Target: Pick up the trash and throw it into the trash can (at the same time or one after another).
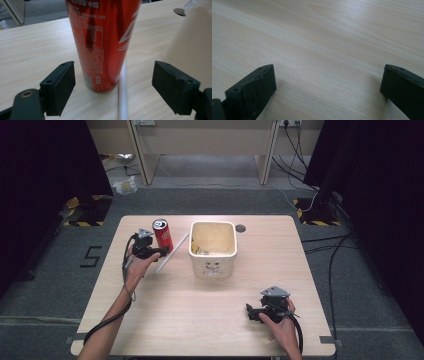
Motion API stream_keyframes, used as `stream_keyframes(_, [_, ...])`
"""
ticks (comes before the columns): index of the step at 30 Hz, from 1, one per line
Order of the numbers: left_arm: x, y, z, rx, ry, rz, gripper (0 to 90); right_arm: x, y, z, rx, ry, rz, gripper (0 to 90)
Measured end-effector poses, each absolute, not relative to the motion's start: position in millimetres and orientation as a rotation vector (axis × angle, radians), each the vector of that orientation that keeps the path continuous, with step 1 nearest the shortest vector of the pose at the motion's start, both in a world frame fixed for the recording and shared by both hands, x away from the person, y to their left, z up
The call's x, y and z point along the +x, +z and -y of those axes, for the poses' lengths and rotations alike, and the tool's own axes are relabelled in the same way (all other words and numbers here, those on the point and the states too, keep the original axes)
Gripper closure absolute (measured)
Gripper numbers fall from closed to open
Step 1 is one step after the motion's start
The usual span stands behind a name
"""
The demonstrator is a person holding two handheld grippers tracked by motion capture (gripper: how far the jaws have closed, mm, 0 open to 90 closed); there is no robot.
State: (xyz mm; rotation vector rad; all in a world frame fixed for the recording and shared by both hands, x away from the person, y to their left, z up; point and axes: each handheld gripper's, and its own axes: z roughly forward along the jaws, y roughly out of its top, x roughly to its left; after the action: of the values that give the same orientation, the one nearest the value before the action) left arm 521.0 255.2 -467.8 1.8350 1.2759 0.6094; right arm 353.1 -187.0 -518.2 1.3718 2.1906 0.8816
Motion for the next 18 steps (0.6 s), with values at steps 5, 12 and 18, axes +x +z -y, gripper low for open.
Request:
stream_keyframes(5, [528,-467,-255,1.821,0.622,-1.282,18.8,353,-518,187,1.372,0.881,-2.191,0.2])
stream_keyframes(12, [534,-465,-254,1.824,0.632,-1.292,19.2,353,-518,187,1.37,0.881,-2.19,0.2])
stream_keyframes(18, [539,-468,-254,1.813,0.648,-1.303,20.3,353,-518,187,1.365,0.882,-2.192,0.2])
